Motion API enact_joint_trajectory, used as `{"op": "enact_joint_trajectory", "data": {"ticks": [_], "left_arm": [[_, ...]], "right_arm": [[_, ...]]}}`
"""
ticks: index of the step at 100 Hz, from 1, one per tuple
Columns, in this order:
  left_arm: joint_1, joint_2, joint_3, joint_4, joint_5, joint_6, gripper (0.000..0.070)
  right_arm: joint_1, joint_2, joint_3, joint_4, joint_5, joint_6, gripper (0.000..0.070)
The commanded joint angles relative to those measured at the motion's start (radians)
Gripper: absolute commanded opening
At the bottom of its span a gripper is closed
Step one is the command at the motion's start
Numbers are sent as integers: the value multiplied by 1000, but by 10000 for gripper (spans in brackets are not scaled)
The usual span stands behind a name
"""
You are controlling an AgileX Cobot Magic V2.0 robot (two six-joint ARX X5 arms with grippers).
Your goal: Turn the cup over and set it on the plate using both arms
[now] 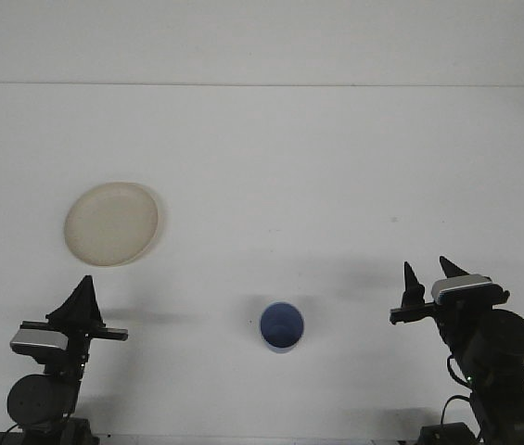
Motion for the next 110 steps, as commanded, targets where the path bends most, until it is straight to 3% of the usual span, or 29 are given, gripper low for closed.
{"op": "enact_joint_trajectory", "data": {"ticks": [1,20,31,69,110], "left_arm": [[0,-2,-20,10,-2,8,11],[0,-2,-19,18,-2,-7,11],[0,-2,21,-34,-2,-87,11],[0,179,511,-515,7,-147,11],[0,690,1106,-1176,32,-97,11]], "right_arm": [[1,1,7,10,1,-8,398],[1,1,7,9,1,-8,398],[1,1,7,9,1,-8,398],[1,1,7,9,1,-8,398],[1,1,7,9,1,-7,398]]}}
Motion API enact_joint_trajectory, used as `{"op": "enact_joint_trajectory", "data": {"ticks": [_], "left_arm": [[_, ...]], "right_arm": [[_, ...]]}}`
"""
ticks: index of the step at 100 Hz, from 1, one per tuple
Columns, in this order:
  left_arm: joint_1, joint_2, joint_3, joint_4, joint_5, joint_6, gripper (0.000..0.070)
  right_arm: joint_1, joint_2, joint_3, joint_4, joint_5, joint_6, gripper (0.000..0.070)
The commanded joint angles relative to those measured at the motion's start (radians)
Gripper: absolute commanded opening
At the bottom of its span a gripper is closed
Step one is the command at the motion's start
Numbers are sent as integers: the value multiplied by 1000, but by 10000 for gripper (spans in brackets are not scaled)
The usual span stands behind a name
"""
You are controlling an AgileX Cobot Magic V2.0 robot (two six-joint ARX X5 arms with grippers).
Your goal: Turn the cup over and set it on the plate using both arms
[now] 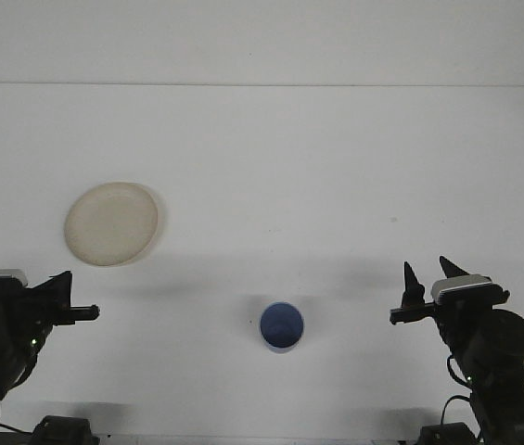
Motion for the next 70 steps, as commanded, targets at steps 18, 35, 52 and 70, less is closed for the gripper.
{"op": "enact_joint_trajectory", "data": {"ticks": [18,35,52,70], "left_arm": [[0,171,147,-227,3,54,11],[0,191,147,-237,3,50,12],[0,183,147,-227,3,43,95],[0,183,147,-266,3,43,386]], "right_arm": [[1,1,7,9,0,-4,398],[1,1,7,9,-3,-4,398],[1,1,7,9,-2,-4,398],[1,1,7,9,-3,-4,398]]}}
